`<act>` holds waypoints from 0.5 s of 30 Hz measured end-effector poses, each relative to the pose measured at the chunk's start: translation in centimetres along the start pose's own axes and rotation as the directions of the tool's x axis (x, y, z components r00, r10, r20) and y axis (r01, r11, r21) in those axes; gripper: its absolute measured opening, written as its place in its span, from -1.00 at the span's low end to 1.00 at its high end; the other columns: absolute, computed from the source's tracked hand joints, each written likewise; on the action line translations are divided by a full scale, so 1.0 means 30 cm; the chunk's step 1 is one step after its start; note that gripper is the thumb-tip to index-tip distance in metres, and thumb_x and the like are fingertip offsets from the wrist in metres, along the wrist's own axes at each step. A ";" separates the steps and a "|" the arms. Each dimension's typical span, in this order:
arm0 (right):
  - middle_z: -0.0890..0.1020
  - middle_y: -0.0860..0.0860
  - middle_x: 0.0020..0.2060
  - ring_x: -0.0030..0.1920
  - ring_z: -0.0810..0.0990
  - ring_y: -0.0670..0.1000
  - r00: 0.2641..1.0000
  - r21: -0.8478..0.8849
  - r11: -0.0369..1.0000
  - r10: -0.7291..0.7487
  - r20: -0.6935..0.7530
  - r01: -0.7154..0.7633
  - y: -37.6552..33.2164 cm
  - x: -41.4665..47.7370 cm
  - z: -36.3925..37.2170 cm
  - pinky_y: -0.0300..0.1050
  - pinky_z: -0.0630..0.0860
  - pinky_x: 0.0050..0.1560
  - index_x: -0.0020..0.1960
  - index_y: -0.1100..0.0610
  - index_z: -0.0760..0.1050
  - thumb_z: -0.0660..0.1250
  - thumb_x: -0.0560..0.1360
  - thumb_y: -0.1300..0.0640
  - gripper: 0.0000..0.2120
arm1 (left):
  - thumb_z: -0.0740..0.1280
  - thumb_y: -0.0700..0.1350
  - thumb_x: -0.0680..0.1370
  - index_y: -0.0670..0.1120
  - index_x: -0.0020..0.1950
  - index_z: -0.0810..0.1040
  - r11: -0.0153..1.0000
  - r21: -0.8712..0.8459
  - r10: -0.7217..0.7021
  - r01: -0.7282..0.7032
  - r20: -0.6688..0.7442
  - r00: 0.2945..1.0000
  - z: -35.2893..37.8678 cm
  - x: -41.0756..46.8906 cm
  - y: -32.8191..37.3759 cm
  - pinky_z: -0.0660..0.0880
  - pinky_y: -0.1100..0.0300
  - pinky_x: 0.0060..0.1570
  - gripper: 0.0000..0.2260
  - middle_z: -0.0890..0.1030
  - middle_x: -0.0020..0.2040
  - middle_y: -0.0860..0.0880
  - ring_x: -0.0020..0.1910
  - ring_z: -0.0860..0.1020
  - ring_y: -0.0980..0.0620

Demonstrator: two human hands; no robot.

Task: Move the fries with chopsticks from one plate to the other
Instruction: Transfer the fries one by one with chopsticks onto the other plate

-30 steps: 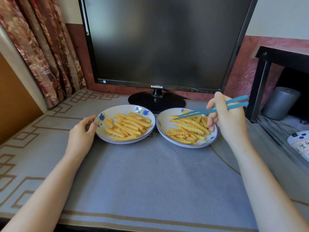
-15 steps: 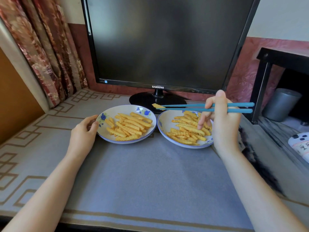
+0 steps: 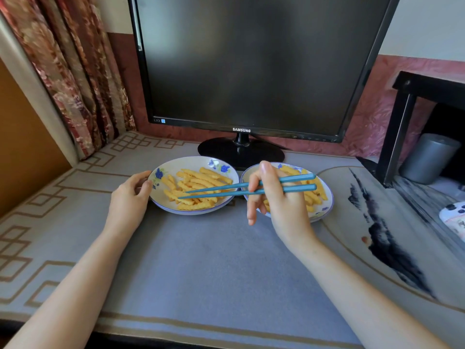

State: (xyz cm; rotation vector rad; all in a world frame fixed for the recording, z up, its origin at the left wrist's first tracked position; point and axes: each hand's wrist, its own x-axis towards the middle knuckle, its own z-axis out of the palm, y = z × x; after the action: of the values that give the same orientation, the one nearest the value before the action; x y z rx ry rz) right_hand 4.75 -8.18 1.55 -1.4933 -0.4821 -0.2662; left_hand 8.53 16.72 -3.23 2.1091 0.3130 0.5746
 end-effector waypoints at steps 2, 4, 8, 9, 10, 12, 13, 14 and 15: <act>0.46 0.12 -0.62 -0.61 0.43 0.04 1.000 0.007 1.000 0.002 0.019 -0.003 -0.004 -0.001 -0.001 -0.30 0.32 -0.49 -0.26 0.20 0.42 0.08 0.60 0.01 -0.62 | 0.19 -0.16 0.59 -0.09 0.25 0.54 1.000 -0.003 0.002 -0.002 -0.001 1.000 0.000 0.000 0.002 0.30 0.25 0.02 -0.73 0.61 0.13 -0.08 0.02 0.46 0.10; 0.45 0.12 -0.62 -0.62 0.43 0.03 1.000 0.010 1.000 0.005 0.015 -0.005 -0.017 0.001 -0.008 -0.30 0.29 -0.52 -0.26 0.22 0.41 0.08 0.61 0.04 -0.63 | 0.18 -0.17 0.59 -0.09 0.25 0.54 1.000 -0.003 0.004 -0.004 -0.001 1.000 0.000 0.000 0.005 0.30 0.25 0.01 -0.73 0.61 0.13 -0.09 0.02 0.46 0.10; 0.44 0.13 -0.65 -0.64 0.40 0.03 0.996 -0.014 1.000 -0.008 -0.090 0.007 -0.060 0.016 -0.054 -0.22 0.20 -0.54 -0.28 0.22 0.40 0.04 0.68 0.10 -0.59 | 0.18 -0.15 0.60 -0.09 0.26 0.53 1.000 0.005 0.007 -0.007 -0.001 1.000 -0.002 -0.004 0.007 0.29 0.27 0.02 -0.73 0.60 0.15 -0.08 0.02 0.44 0.13; 0.43 0.11 -0.65 -0.64 0.39 0.03 0.991 -0.040 0.999 -0.018 -0.136 0.013 -0.072 0.022 -0.074 -0.18 0.19 -0.53 -0.28 0.20 0.40 0.04 0.68 0.08 -0.59 | 0.18 -0.15 0.60 -0.09 0.26 0.53 1.000 0.003 0.004 -0.004 -0.002 1.000 -0.003 -0.005 0.008 0.29 0.27 0.02 -0.73 0.60 0.15 -0.07 0.02 0.44 0.13; 0.43 0.09 -0.65 -0.65 0.38 0.04 0.983 -0.066 0.998 -0.030 -0.179 0.018 -0.082 0.030 -0.097 -0.16 0.18 -0.53 -0.28 0.18 0.40 0.04 0.68 0.08 -0.60 | 0.18 -0.14 0.60 -0.08 0.26 0.53 1.000 0.001 0.002 -0.002 -0.003 1.000 -0.003 -0.005 0.008 0.29 0.27 0.02 -0.73 0.60 0.15 -0.07 0.02 0.44 0.13; 0.41 0.12 -0.64 -0.66 0.36 0.04 0.970 -0.117 0.993 -0.057 -0.238 0.030 -0.097 0.047 -0.145 -0.21 0.16 -0.56 -0.28 0.19 0.40 0.05 0.67 0.10 -0.61 | 0.18 -0.14 0.60 -0.08 0.27 0.53 1.000 0.001 0.000 0.000 -0.002 1.000 -0.003 -0.005 0.009 0.29 0.26 0.02 -0.73 0.60 0.16 -0.07 0.02 0.43 0.14; 0.40 0.17 -0.62 -0.66 0.35 0.04 0.964 -0.147 0.989 -0.067 -0.257 0.030 -0.101 0.055 -0.170 -0.28 0.18 -0.57 -0.28 0.20 0.39 0.06 0.67 0.11 -0.61 | 0.18 -0.14 0.60 -0.08 0.27 0.53 1.000 0.000 0.000 0.000 0.000 1.000 -0.003 -0.005 0.009 0.29 0.26 0.02 -0.73 0.60 0.16 -0.07 0.02 0.43 0.14; 0.39 0.23 -0.59 -0.67 0.34 0.04 0.959 -0.178 0.984 -0.072 -0.273 0.024 -0.099 0.065 -0.197 -0.32 0.20 -0.58 -0.28 0.21 0.39 0.07 0.67 0.12 -0.62 | 0.18 -0.14 0.60 -0.08 0.27 0.53 1.000 0.000 0.000 0.000 0.000 1.000 -0.002 -0.005 0.010 0.29 0.26 0.02 -0.73 0.60 0.16 -0.07 0.03 0.43 0.14; 0.39 0.29 -0.57 -0.67 0.33 0.04 0.957 -0.206 0.978 -0.073 -0.282 0.014 -0.096 0.072 -0.221 -0.33 0.23 -0.59 -0.28 0.22 0.39 0.08 0.67 0.12 -0.62 | 0.18 -0.14 0.60 -0.09 0.27 0.53 1.000 -0.001 0.000 0.000 0.000 1.000 -0.002 -0.005 0.009 0.29 0.26 0.02 -0.73 0.60 0.16 -0.07 0.03 0.43 0.14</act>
State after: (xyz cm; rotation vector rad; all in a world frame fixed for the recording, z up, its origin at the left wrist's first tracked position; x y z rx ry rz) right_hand 6.28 -14.67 5.05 -1.6096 -0.2585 -0.5745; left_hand 8.37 16.55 -3.00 2.1084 0.3129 0.5751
